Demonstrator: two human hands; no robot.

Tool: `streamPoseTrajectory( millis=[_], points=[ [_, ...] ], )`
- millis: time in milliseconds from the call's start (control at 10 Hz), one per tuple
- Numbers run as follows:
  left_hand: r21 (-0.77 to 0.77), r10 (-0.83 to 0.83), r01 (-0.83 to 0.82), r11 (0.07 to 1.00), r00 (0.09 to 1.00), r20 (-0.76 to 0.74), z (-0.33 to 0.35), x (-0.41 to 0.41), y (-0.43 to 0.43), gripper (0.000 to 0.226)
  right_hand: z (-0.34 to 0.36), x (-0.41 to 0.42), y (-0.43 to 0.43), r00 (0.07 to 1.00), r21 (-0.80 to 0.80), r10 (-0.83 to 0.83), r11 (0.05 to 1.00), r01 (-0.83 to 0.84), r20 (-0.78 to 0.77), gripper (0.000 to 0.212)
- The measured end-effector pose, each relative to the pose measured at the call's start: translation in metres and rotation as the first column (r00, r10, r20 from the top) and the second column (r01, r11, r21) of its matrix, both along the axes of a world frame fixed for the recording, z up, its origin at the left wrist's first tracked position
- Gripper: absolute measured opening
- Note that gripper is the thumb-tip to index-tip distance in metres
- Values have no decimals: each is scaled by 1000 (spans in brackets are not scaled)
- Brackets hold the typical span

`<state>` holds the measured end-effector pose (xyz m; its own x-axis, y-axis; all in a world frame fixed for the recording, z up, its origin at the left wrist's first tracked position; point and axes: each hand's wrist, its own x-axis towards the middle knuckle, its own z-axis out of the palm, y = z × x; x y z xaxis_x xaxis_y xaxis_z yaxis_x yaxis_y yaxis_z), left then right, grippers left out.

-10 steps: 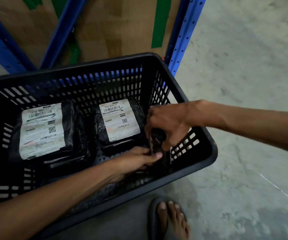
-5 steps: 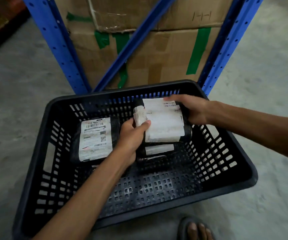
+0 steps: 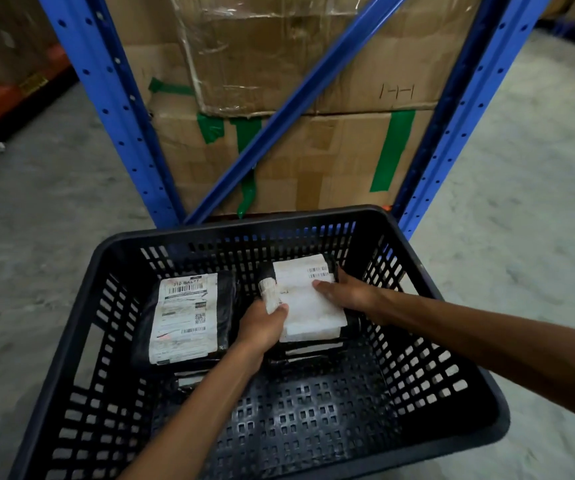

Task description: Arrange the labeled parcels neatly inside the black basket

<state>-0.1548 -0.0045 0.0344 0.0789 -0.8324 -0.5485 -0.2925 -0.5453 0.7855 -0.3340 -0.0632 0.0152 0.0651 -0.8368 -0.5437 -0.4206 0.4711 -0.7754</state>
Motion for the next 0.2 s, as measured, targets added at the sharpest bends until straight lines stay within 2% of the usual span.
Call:
streamPoseTrajectory(
  millis=[100, 200],
  points=[
    [-32, -81, 83, 996, 995, 60, 14, 11, 4, 52, 25, -4, 2, 980, -71, 30, 996, -45, -195, 50],
    [-93, -84, 89, 992, 995, 55, 37, 28, 26, 65, 68, -17, 15, 928, -300, 4, 946, -125, -374, 43]
  ],
)
